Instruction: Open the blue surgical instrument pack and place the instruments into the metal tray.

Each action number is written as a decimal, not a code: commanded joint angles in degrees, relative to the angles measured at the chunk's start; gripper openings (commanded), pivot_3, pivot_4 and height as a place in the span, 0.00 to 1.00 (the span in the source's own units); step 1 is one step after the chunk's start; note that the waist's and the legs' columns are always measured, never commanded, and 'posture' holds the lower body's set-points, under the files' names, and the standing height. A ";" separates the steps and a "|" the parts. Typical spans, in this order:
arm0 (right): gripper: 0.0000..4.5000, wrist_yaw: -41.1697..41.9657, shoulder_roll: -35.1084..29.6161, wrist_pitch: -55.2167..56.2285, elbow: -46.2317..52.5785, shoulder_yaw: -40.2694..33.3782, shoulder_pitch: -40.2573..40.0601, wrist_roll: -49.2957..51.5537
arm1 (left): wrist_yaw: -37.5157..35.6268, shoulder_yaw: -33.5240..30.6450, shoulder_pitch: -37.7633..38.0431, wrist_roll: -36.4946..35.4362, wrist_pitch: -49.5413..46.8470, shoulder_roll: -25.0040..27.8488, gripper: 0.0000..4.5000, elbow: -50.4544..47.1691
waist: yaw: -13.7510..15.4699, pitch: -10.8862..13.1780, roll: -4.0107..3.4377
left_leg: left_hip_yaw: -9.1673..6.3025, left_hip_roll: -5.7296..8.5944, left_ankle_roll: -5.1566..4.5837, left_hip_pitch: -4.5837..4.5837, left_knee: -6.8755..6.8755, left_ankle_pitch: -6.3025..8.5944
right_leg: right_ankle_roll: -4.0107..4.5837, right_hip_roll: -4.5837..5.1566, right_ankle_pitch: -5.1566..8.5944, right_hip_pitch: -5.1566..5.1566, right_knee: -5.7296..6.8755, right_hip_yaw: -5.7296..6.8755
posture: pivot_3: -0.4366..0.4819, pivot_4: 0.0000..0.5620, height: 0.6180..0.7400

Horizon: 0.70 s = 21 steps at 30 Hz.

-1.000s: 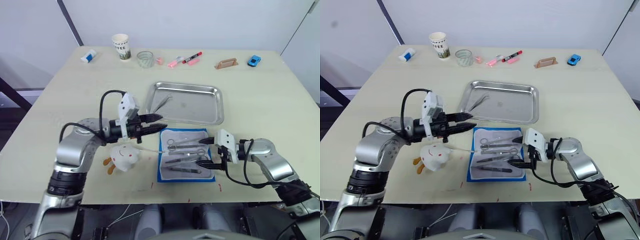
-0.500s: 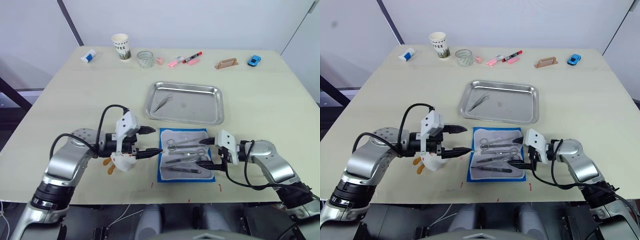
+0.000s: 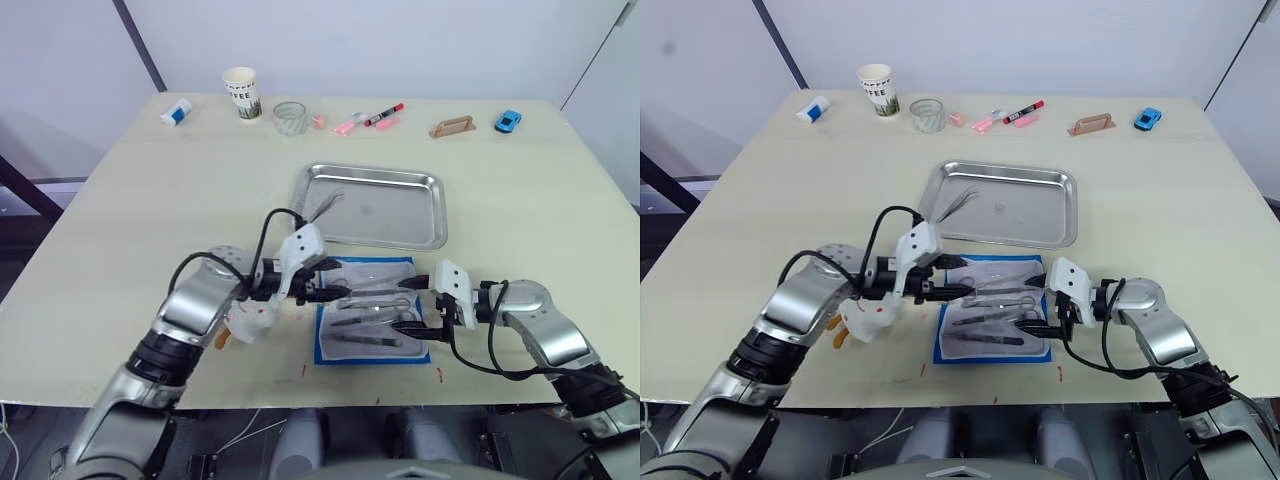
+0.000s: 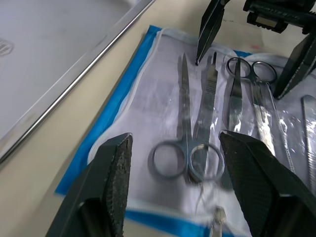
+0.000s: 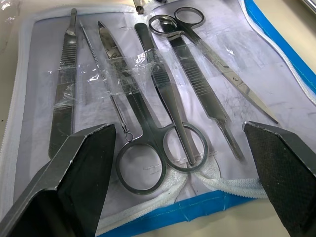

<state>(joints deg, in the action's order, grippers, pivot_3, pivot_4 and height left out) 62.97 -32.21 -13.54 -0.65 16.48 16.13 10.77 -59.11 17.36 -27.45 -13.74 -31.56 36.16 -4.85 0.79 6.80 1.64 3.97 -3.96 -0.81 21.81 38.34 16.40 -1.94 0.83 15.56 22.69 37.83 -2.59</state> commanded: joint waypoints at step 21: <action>1.00 -1.42 -0.24 -3.34 -1.60 1.74 -2.53 -1.63 | -4.49 4.94 -5.74 8.24 6.66 -2.83 0.38 7.93 | -0.03 0.00 0.00 | 0.01 0.00 0.00 0.00 0.00 0.00 | 0.00 -0.02 0.00 0.00 0.00 -0.02 | 0.48 0.27 1.00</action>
<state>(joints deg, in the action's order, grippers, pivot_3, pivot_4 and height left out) 61.86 -32.01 -13.70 0.07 16.43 15.50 10.77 -62.73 22.37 -32.49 -6.00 -25.84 32.93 3.17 0.76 6.80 1.64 3.97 -3.96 -0.81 21.81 38.34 16.40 -1.94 0.81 15.55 22.69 37.84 -2.61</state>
